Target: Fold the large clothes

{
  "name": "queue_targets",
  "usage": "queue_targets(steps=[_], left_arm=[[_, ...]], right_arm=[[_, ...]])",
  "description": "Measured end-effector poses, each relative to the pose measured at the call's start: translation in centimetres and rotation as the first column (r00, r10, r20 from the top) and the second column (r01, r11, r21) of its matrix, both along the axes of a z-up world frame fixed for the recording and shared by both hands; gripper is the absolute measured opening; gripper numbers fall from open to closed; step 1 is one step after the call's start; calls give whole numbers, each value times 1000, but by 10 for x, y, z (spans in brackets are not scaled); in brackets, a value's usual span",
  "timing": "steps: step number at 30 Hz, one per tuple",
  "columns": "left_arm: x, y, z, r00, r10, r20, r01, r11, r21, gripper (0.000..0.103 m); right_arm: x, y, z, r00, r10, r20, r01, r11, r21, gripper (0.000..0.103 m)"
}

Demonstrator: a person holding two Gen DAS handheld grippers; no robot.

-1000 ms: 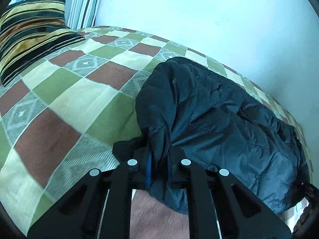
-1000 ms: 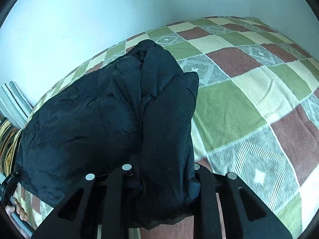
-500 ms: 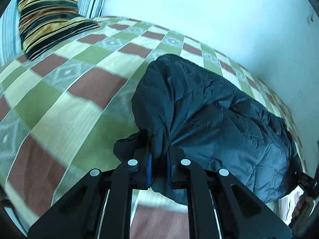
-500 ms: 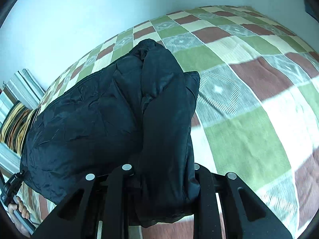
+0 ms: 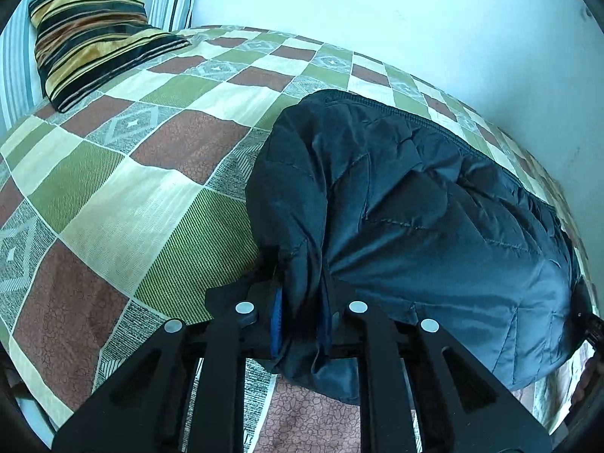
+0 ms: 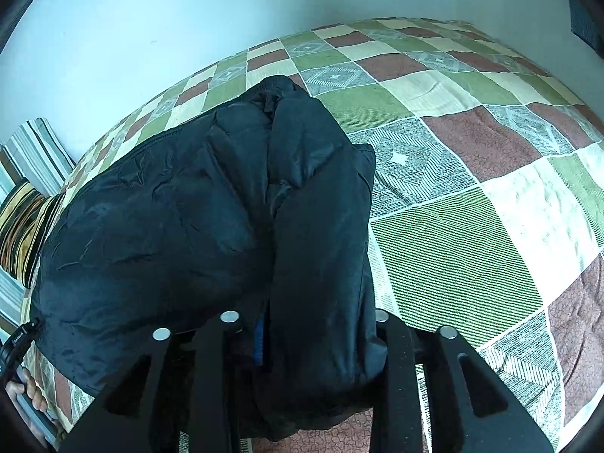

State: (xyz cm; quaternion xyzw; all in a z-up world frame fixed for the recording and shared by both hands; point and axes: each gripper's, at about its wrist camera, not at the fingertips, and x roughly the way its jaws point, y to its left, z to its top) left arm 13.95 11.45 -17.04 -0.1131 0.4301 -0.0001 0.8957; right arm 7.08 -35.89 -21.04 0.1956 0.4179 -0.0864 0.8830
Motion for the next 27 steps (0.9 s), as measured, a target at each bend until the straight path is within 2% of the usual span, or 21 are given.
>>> queue_targets(steps=[3,6,11,20,24,27], left_arm=[[0,5,-1,1000,0,1,0,999,-34,16],[-1,3,-1,1000,-1,10,1,1000,-23,15],[-5,5,1,1000,1,30,-1,1000,-26,11],[-12,25,8,999,25,36,-24,999,-21,10],[-16,45,14,998,54,39,-54,999,-2,10],[-18,66,14,995,91,34,-91,996,-1,10]], right_arm=[[0,-2,-1,1000,-7,-4,7,1000,2,38],[0,-3,-4,1000,-16,-7,16,1000,1,42],[0,-7,-10,999,-43,-12,44,997,64,51],[3,12,-5,1000,1,-6,-1,996,86,46],[1,29,10,1000,30,3,-30,996,79,46],[-1,44,27,998,61,12,-61,998,34,47]])
